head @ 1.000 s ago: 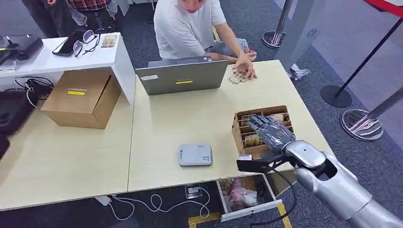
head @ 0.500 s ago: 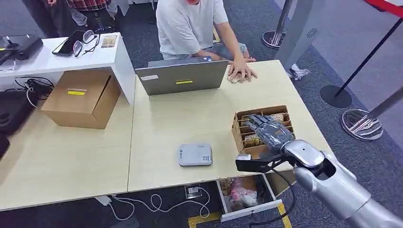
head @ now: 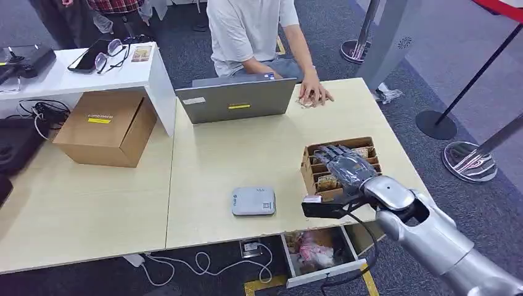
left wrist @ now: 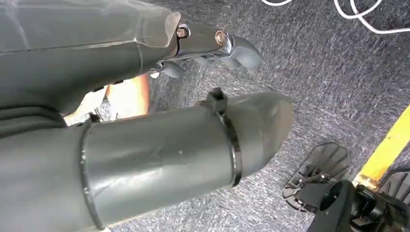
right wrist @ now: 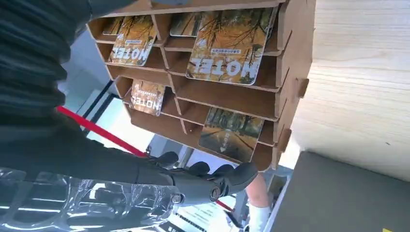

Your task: Pass the card to the sensor for recognition and then transmit it.

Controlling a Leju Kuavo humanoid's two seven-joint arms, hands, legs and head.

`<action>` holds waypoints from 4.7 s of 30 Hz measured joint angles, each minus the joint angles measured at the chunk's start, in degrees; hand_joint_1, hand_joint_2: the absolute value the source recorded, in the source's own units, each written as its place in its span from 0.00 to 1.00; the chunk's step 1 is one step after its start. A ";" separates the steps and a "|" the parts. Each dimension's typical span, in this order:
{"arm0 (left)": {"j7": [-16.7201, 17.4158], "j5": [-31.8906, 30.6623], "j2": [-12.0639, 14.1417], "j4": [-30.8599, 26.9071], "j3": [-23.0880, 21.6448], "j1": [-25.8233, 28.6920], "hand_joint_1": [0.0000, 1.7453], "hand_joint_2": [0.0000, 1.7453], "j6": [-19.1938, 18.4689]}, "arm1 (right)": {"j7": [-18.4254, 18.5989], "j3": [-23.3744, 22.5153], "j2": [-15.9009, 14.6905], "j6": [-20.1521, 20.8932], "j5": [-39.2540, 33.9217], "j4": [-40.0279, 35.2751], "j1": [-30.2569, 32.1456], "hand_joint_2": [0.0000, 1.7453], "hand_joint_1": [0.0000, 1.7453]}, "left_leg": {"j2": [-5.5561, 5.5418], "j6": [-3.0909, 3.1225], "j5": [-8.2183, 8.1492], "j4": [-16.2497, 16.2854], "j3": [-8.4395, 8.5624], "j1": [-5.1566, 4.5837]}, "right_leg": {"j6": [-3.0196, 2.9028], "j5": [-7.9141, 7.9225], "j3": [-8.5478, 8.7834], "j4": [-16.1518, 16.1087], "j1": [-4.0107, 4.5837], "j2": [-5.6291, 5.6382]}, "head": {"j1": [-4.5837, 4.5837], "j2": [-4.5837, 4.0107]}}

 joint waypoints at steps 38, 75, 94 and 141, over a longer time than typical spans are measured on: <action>-0.44 -0.04 0.00 1.64 0.28 -0.59 0.00 0.00 -0.68 | -0.28 0.96 0.90 -1.75 -0.98 1.86 -2.50 1.00 0.24 | 0.00 0.00 0.01 0.00 0.02 0.00 | 0.00 0.00 0.00 0.00 0.00 0.00 | 0.00 0.00; -1.46 -0.17 0.07 4.00 0.28 -1.57 0.00 0.00 -1.14 | -0.42 -1.46 -0.52 -1.92 -1.53 -1.22 -0.82 1.00 0.40 | 0.01 -0.01 0.01 0.00 0.05 0.00 | 0.00 0.00 0.00 -0.01 0.00 0.02 | 0.00 0.00; -1.66 0.79 0.22 5.42 0.28 -1.72 0.00 0.00 -1.29 | -0.70 -1.46 -1.57 -1.44 -1.57 -0.77 1.97 1.00 0.42 | 0.02 -0.01 0.01 0.00 0.03 0.00 | 0.00 0.00 -0.01 -0.01 0.00 0.03 | 0.02 0.00; -2.14 1.46 0.22 7.63 0.17 -3.66 0.00 0.00 -2.27 | -1.44 1.29 -1.53 -1.36 -1.77 2.29 0.17 1.00 0.65 | 0.01 -0.01 0.01 0.00 0.02 0.00 | 0.00 0.00 0.00 0.00 0.00 0.02 | 0.02 0.00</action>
